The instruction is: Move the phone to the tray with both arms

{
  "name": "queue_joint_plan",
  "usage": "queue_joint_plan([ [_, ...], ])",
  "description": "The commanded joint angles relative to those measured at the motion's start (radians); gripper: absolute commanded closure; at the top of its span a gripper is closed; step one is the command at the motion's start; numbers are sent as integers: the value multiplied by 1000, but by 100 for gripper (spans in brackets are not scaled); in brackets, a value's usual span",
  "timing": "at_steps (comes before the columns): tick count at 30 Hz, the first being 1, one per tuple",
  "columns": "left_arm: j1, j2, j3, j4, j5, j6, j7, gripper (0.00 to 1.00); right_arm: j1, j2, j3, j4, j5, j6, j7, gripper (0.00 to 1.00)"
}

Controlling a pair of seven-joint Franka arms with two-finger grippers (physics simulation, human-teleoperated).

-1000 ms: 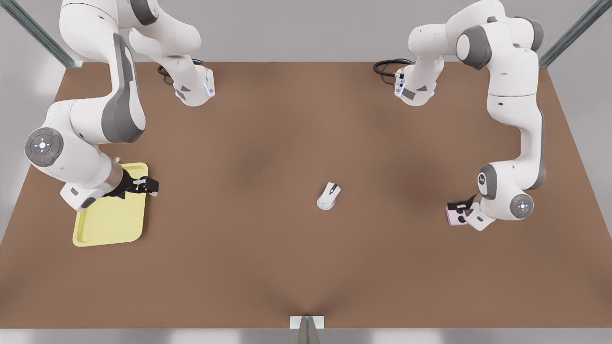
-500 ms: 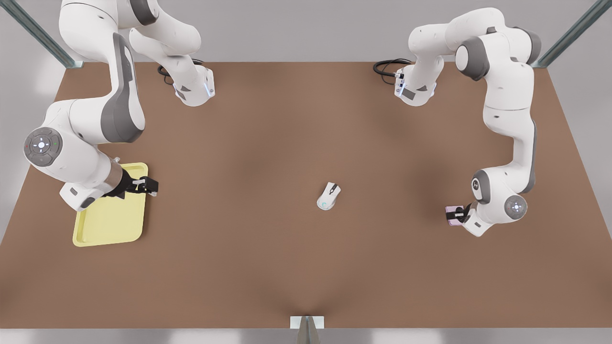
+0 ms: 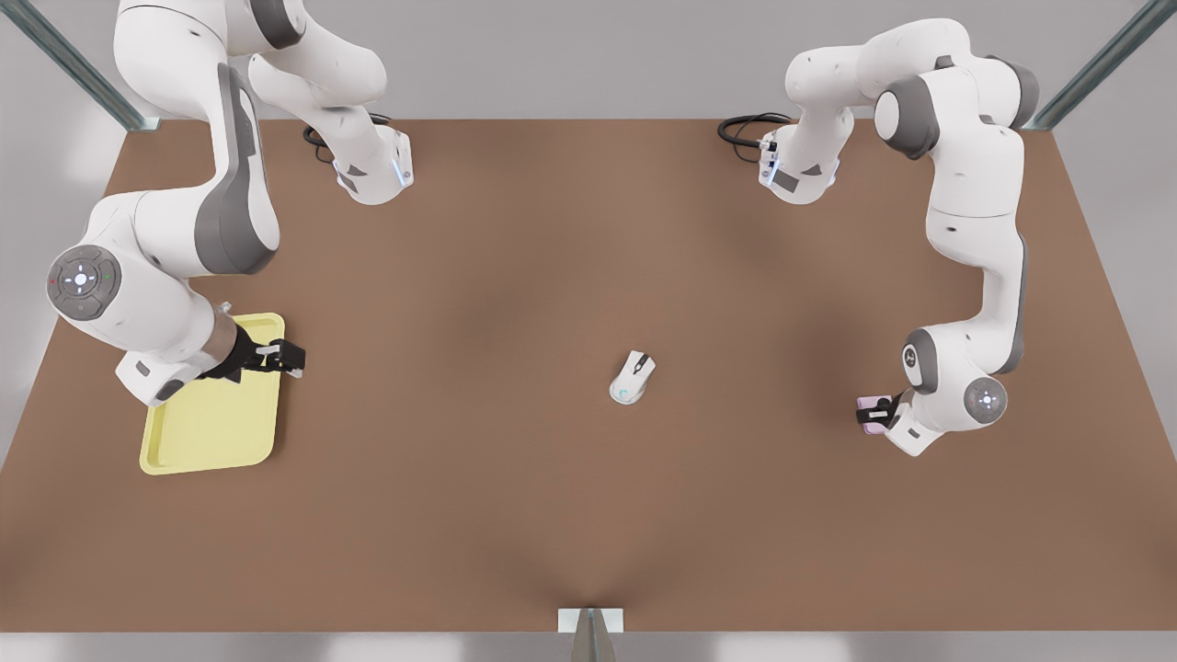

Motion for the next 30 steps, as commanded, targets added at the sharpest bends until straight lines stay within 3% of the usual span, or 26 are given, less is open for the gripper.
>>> queue_joint_plan([
  [1,-2,-1,1,0,-1,0,-4,23,0,0,0,1,0,0,-1,0],
  [11,-17,-16,-11,16,-17,-14,-51,23,-2,-2,0,-1,0,-1,-1,0],
  [16,-284,-73,-65,39,-15,-27,-538,22,1,0,0,1,3,-1,0,0],
  [18,-363,-56,-114,126,-17,-82,-729,22,0,0,0,1,2,0,-1,0],
  [20,-471,36,-114,329,-14,-239,-910,22,-2,0,0,1,2,0,-6,0],
  [24,-756,106,-111,471,-7,-299,-1299,22,-4,0,0,1,2,0,-6,0],
  [30,-930,289,-114,734,-17,-284,-1435,22,-2,0,0,-1,3,-1,-1,0],
])
